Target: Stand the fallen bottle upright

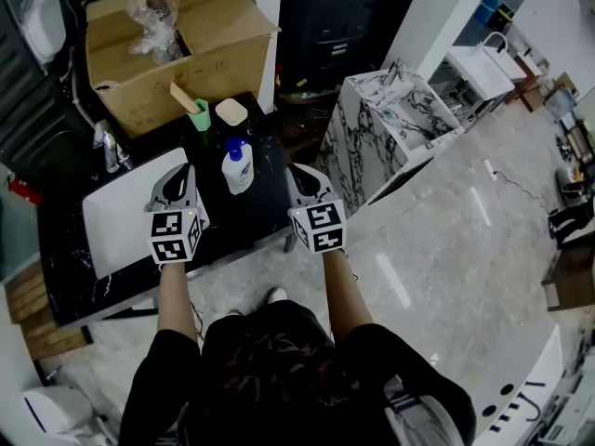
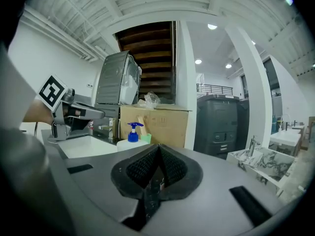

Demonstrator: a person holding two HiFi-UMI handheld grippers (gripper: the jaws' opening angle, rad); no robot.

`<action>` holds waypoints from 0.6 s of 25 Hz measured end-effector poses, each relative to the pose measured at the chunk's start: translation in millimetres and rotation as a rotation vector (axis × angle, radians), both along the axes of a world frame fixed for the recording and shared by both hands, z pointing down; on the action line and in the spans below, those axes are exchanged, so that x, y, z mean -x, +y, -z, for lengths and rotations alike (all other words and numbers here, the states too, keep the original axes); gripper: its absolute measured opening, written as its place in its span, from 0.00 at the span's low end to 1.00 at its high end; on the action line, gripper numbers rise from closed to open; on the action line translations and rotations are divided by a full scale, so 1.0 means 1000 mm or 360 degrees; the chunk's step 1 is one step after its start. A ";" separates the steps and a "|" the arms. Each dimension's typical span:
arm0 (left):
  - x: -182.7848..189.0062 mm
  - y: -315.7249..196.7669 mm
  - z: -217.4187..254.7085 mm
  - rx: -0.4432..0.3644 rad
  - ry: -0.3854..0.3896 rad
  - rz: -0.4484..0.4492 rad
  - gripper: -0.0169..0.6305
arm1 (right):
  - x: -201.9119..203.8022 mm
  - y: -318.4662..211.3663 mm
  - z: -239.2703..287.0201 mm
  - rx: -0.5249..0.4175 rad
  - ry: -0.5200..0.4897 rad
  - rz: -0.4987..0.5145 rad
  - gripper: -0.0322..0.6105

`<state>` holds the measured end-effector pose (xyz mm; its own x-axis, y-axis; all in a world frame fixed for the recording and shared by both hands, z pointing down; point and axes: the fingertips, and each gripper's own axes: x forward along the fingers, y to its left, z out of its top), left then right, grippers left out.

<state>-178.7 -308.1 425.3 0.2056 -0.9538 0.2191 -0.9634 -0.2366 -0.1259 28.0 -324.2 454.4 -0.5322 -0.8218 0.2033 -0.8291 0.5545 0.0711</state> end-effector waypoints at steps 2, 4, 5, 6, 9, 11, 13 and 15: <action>0.004 0.006 0.005 -0.0015 0.0015 -0.0011 0.05 | 0.003 0.005 0.006 -0.0013 0.0001 -0.0017 0.05; 0.007 0.012 0.009 -0.0029 0.0022 -0.0027 0.05 | 0.005 0.012 0.011 -0.0027 0.0001 -0.0034 0.05; 0.008 0.015 0.011 -0.0035 0.0022 -0.0034 0.05 | 0.006 0.016 0.014 -0.0034 -0.0002 -0.0043 0.05; 0.008 0.017 0.013 -0.0042 0.0021 -0.0040 0.05 | 0.007 0.019 0.016 -0.0041 -0.0006 -0.0053 0.05; 0.009 0.024 0.020 -0.0064 0.0022 -0.0061 0.05 | 0.009 0.028 0.027 -0.0070 -0.0013 -0.0076 0.05; 0.009 0.029 0.026 -0.0083 0.0024 -0.0077 0.05 | 0.011 0.033 0.034 -0.0088 -0.0015 -0.0092 0.05; 0.010 0.036 0.032 -0.0102 0.0036 -0.0091 0.05 | 0.012 0.041 0.038 -0.0097 -0.0020 -0.0114 0.05; 0.013 0.045 0.037 -0.0118 0.0060 -0.0098 0.05 | 0.012 0.049 0.039 -0.0097 -0.0036 -0.0143 0.05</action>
<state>-191.5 -263.0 388.6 0.2708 -0.9525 0.1396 -0.9518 -0.2866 -0.1094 16.4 -274.7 415.5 -0.4600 -0.8768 0.1401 -0.8769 0.4733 0.0831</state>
